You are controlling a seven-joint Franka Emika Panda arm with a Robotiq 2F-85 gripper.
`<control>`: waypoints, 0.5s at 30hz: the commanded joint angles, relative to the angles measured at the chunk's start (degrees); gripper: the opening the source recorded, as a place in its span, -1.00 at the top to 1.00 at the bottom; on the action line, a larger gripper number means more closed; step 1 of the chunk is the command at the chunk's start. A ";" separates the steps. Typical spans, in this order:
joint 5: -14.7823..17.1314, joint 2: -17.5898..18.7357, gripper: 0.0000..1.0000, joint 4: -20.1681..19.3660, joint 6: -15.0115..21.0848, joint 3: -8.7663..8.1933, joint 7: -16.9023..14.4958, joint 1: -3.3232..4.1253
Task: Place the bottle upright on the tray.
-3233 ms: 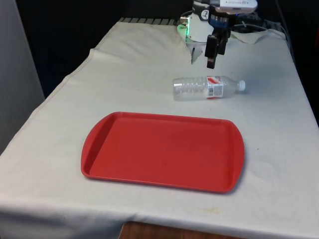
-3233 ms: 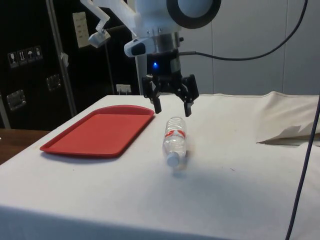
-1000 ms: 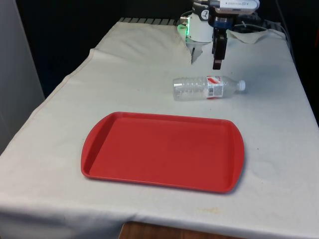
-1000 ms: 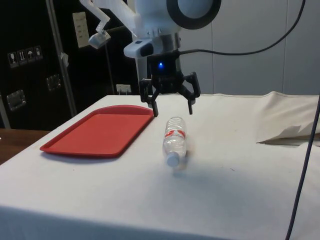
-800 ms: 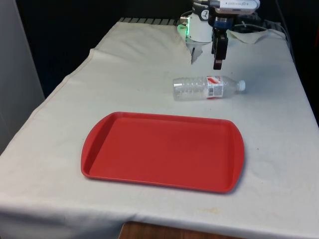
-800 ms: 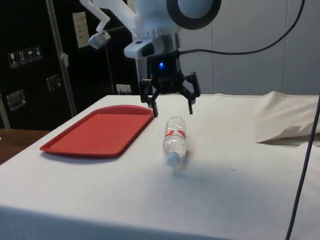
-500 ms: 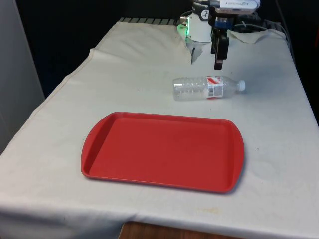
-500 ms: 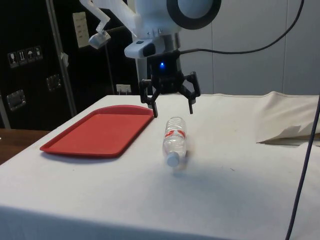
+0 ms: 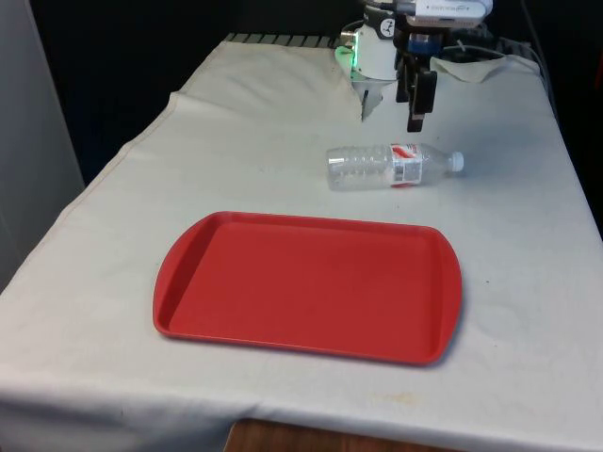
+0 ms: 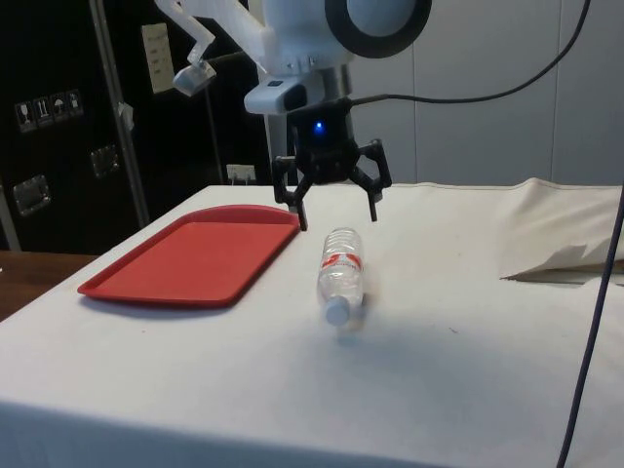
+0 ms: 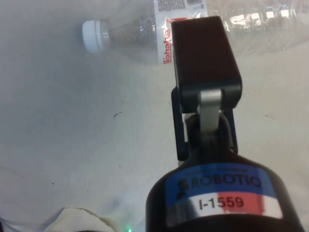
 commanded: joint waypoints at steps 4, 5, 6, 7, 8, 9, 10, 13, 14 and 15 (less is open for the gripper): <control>-0.34 0.29 -1.00 0.00 1.20 0.00 -1.09 0.00; -0.40 0.34 -1.00 0.00 1.38 0.00 -1.26 0.00; 0.00 0.06 -1.00 0.00 0.17 0.00 -1.20 0.00; -0.46 0.40 -1.00 -0.06 1.66 -0.06 -1.43 0.00; -0.46 0.46 -1.00 -0.06 1.95 -0.06 -1.60 -0.06; -0.52 0.57 -1.00 -0.11 2.23 -0.06 -1.78 -0.06; -0.57 0.80 -1.00 -0.23 3.04 -0.06 -2.06 -0.06; -0.63 1.15 -1.00 -0.46 4.24 -0.11 -2.52 -0.06; -0.69 1.32 -1.00 -0.57 4.70 -0.11 -2.64 -0.06; -0.69 1.43 -1.00 -0.69 5.21 -0.11 -2.81 -0.06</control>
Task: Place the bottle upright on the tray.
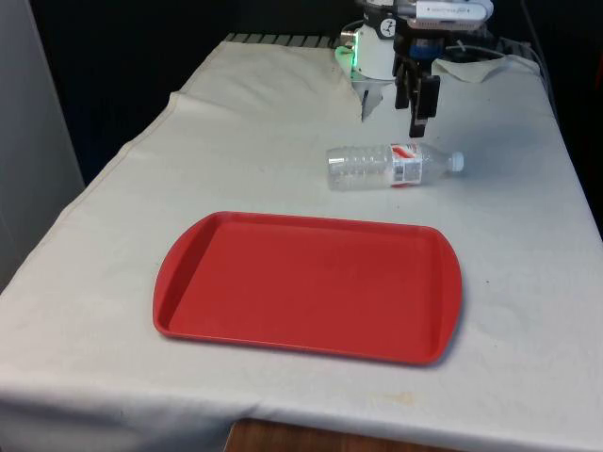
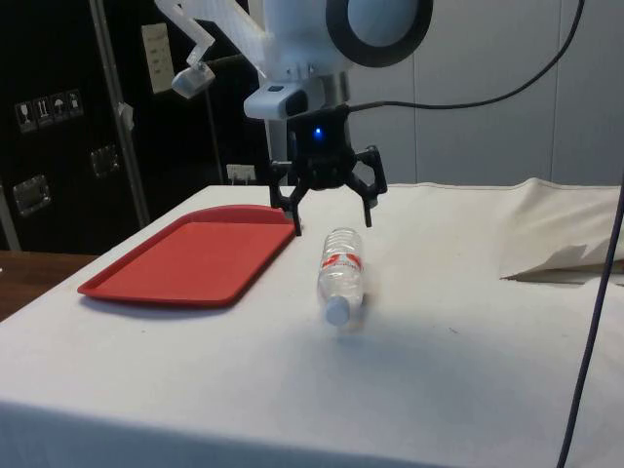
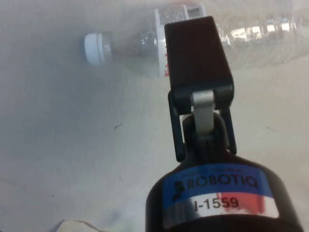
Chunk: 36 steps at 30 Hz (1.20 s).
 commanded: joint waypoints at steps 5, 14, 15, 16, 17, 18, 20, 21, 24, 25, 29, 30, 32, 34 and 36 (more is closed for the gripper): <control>-0.80 0.63 -1.00 -1.15 4.01 -0.17 -0.57 -0.06; -0.74 1.95 -1.00 -2.23 8.14 -0.34 -1.89 -0.06; -0.63 2.35 -1.00 -2.29 8.59 -0.34 -2.01 -0.06; -0.57 2.52 -1.00 -2.29 8.77 -0.34 -2.06 -0.11; -0.52 2.69 -1.00 -2.29 8.94 -0.34 -2.12 -0.11; -0.46 2.86 -1.00 -2.23 9.05 -0.34 -2.12 -0.11; -0.40 2.98 -1.00 -2.23 9.11 -0.34 -2.12 -0.17; -0.34 3.09 -1.00 -2.18 9.00 -0.34 -2.12 -0.11; -0.17 3.15 -1.00 -2.12 8.59 -0.23 -2.18 -0.11; -0.17 3.15 -1.00 -2.06 8.54 -0.23 -2.18 -0.11; -0.06 3.15 -1.00 -2.06 8.37 -0.23 -2.18 -0.11; -0.06 3.15 -1.00 -2.06 8.31 -0.23 -2.18 -0.11; 0.00 3.27 -1.00 -2.06 8.31 -0.23 -2.18 -0.11; 0.00 3.38 -1.00 -2.06 8.31 -0.23 -2.18 -0.11; 0.06 3.21 -1.00 -2.06 7.91 -0.17 -2.23 -0.11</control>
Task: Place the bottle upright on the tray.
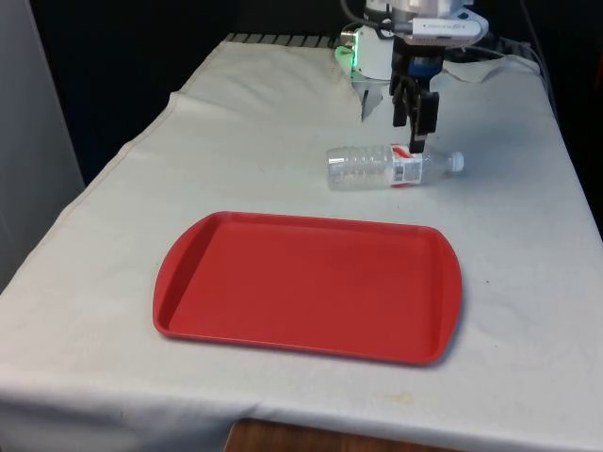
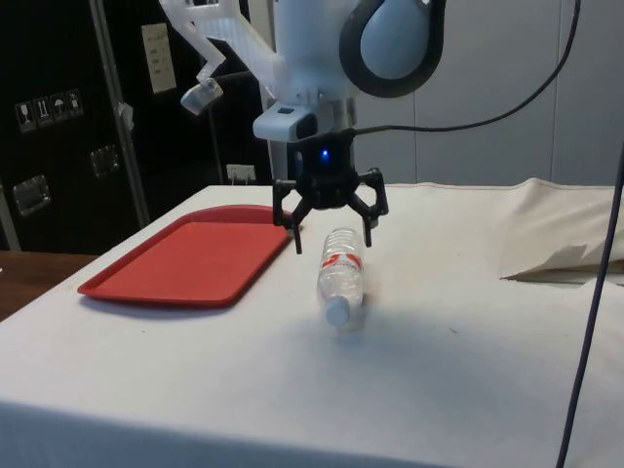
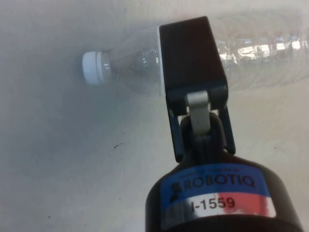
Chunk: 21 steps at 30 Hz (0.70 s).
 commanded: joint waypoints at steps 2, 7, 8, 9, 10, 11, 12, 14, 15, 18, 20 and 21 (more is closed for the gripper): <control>-0.06 0.52 -1.00 0.11 0.69 -0.11 -0.06 -0.11; 0.00 0.57 -1.00 0.11 0.11 -0.34 -0.06 -0.06; -0.74 0.69 -1.00 0.17 0.69 -0.63 0.23 0.00; -1.20 0.63 -1.00 0.17 0.57 -0.86 0.57 0.06; -1.43 0.63 -1.00 0.17 0.57 -0.92 0.74 0.11; -1.83 0.63 -1.00 0.23 0.57 -1.03 1.03 0.17; -2.12 0.63 -1.00 0.23 0.52 -1.09 1.26 0.23; -3.38 0.57 -1.00 0.23 0.69 -1.32 2.23 0.34; -3.84 0.57 -1.00 0.17 0.74 -1.32 2.64 0.40; -4.98 0.52 -1.00 0.17 0.86 -1.38 3.55 0.40; -6.30 0.52 -1.00 0.23 0.86 -1.38 4.70 0.46; -6.99 0.52 -1.00 0.29 0.80 -1.38 5.27 0.40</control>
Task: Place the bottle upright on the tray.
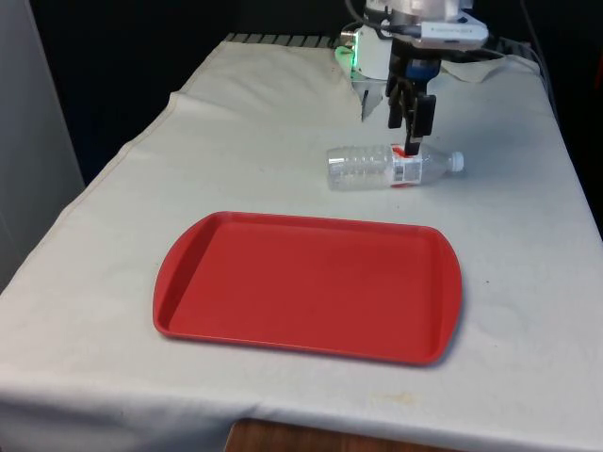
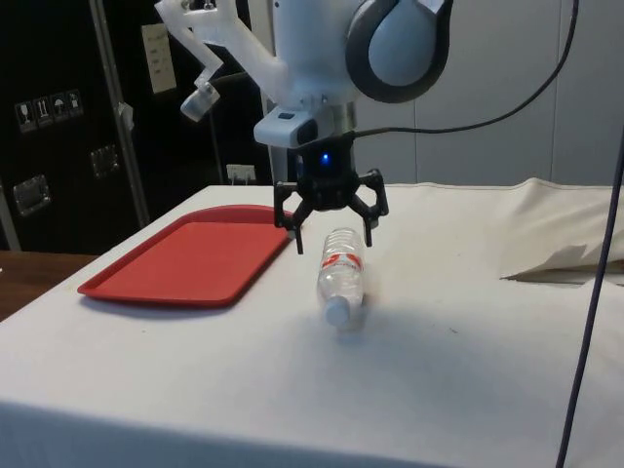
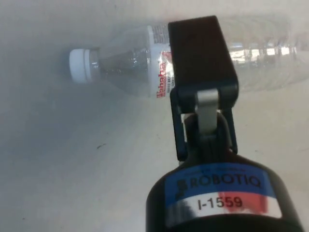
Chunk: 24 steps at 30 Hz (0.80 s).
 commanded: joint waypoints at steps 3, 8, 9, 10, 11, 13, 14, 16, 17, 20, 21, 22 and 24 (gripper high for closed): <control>-4.87 -0.06 -1.00 0.23 0.52 -0.86 3.90 0.46; -8.14 0.00 -1.00 0.40 0.34 -0.69 6.93 0.46; -8.48 0.00 -1.00 0.34 0.23 -0.57 7.16 0.46; -8.77 0.00 -1.00 0.34 0.06 -0.34 7.39 0.40; -8.65 0.00 -1.00 0.34 0.00 -0.29 7.22 0.34; -7.39 0.00 -1.00 0.11 -0.06 0.11 6.30 0.11; -8.19 0.00 -1.00 0.29 0.00 -0.17 6.93 0.23; -7.96 0.00 -1.00 0.23 -0.06 -0.11 6.70 0.23; -7.79 0.00 -1.00 0.23 -0.06 -0.06 6.59 0.17; -7.62 0.00 -1.00 0.17 -0.11 0.00 6.47 0.17; -7.56 0.00 -1.00 0.17 -0.11 0.06 6.47 0.17; -7.62 0.00 -1.00 0.17 -0.17 0.00 6.47 0.17; -7.68 0.00 -1.00 0.17 -0.17 0.00 6.53 0.17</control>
